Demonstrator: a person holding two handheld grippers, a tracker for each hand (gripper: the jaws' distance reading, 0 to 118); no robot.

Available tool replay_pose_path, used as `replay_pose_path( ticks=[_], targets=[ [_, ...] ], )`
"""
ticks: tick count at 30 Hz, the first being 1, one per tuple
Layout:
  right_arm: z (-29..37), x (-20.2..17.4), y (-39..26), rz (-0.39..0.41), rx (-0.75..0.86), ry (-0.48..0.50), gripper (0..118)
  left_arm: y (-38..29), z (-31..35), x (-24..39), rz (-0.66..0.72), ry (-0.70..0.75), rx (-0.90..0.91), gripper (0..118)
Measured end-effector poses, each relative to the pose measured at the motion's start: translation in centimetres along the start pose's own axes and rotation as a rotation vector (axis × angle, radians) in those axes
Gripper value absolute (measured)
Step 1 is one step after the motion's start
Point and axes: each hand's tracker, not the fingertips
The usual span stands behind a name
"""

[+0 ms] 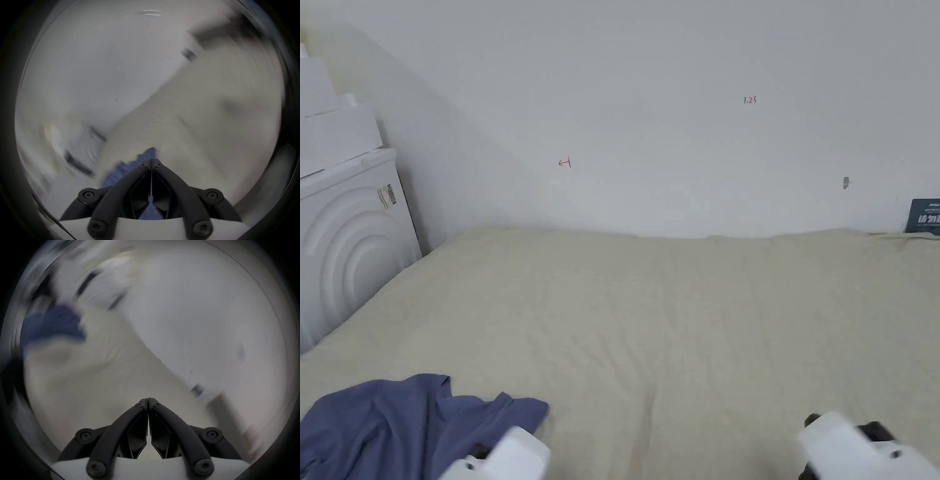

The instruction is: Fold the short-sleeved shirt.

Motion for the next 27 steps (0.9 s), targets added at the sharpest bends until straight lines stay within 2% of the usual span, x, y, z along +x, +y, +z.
replay_pose_path(
  ticks=[1, 2, 3, 4, 5, 7, 9, 17, 19, 21, 25, 27],
  targets=[
    [0.2, 1.4, -0.5, -0.235, 0.023, 0.037, 1, -0.3, 0.6, -1.4, 0.225, -0.067, 0.033, 2],
    [0.5, 2.3, -1.3, -0.423, 0.032, 0.083, 1, -1.0, 1.0, -2.3, 0.413, -0.128, 0.058, 2],
    [0.6, 2.7, -2.2, -0.526, 0.045, 0.131, 1, -1.5, 1.2, -2.8, 0.517, -0.179, 0.069, 2],
    [0.7, 2.8, -2.9, -0.575, 0.053, 0.146, 1, -2.3, 1.3, -2.4, 0.547, -0.193, 0.066, 2],
    [0.9, 2.4, -3.1, -0.581, 0.045, 0.138, 1, -2.6, 1.5, -2.0, 0.532, -0.180, 0.061, 2],
    [0.9, 1.9, -3.1, -0.496, 0.017, 0.111, 1, -2.6, 1.5, -1.5, 0.450, -0.148, 0.038, 2],
    [0.9, 1.3, -3.0, -0.473, 0.012, 0.103, 1, -2.7, 1.4, -1.1, 0.445, -0.156, 0.028, 2],
    [1.1, 0.9, -2.6, -0.487, 0.021, 0.132, 1, -2.8, 1.4, -1.1, 0.439, -0.154, 0.022, 2],
    [1.3, 0.7, -2.6, -0.495, 0.024, 0.139, 1, -3.1, 1.4, -1.5, 0.449, -0.151, 0.029, 5],
    [1.4, 0.6, -2.7, -0.494, 0.014, 0.151, 1, -3.8, 1.1, -2.5, 0.455, -0.114, 0.016, 9],
    [1.6, 0.1, -3.3, -0.491, 0.004, 0.169, 1, -5.3, 1.0, -5.4, 0.425, -0.006, -0.043, 9],
    [1.4, -0.1, -3.7, -0.505, 0.000, 0.174, 1, -5.9, 1.4, -6.7, 0.449, -0.001, -0.046, 9]
  ],
)
